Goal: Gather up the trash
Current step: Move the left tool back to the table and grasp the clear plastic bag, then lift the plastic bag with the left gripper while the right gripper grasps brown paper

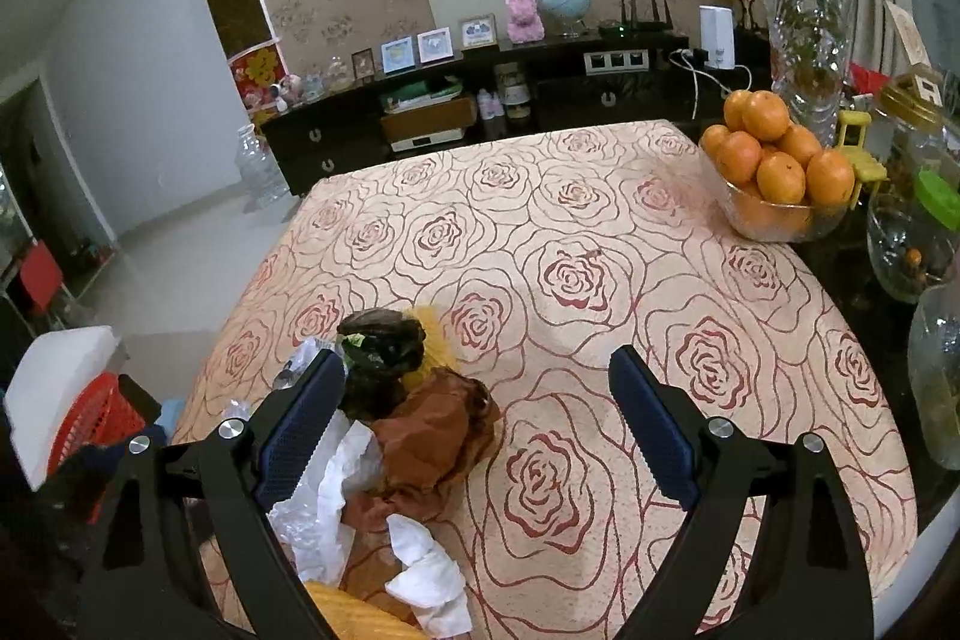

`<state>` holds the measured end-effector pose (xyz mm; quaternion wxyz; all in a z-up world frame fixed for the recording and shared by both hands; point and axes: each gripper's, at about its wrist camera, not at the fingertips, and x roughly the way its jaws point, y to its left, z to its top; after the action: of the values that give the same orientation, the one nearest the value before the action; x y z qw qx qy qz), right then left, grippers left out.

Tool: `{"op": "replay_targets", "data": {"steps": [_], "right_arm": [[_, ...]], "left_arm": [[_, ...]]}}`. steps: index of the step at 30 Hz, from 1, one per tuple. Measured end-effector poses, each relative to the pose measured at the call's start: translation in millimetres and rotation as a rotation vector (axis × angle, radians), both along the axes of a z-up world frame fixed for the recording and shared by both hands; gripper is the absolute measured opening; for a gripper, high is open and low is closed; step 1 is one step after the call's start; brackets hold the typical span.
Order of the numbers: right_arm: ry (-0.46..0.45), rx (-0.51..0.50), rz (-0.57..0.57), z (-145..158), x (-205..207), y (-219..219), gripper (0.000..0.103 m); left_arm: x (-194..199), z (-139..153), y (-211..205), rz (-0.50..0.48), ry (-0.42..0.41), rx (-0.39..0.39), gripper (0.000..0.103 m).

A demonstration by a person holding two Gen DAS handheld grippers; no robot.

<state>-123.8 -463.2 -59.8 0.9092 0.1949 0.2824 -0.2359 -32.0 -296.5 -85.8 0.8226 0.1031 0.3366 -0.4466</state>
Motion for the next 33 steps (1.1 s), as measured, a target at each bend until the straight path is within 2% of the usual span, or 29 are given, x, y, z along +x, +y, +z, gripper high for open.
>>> {"op": "replay_targets", "data": {"steps": [2, 6, 10, 16, 22, 25, 33], "right_arm": [[0.001, 0.003, 0.001, -1, 1, -1, 0.087], [0.007, 0.012, 0.007, -3, 2, -1, 0.087], [0.012, 0.03, 0.015, -7, 4, -4, 0.087], [0.02, 0.042, 0.012, -11, 6, -6, 0.087], [0.035, 0.091, -0.001, -22, 10, -15, 0.087], [0.047, 0.121, -0.009, -31, 15, -19, 0.087], [0.085, 0.152, 0.023, -53, 41, -14, 0.087]], "left_arm": [[2, -8, -9, -0.001, 0.013, 0.012, 0.087], [8, -24, -17, -0.019, 0.051, 0.038, 0.058], [11, -33, -15, -0.028, 0.085, 0.036, 0.041], [11, -25, -1, -0.024, 0.073, 0.003, 0.037], [18, -5, 33, 0.027, 0.061, -0.067, 0.037], [22, 7, 52, 0.065, 0.029, -0.095, 0.037], [40, 18, 81, 0.159, -0.017, -0.106, 0.037]]}}
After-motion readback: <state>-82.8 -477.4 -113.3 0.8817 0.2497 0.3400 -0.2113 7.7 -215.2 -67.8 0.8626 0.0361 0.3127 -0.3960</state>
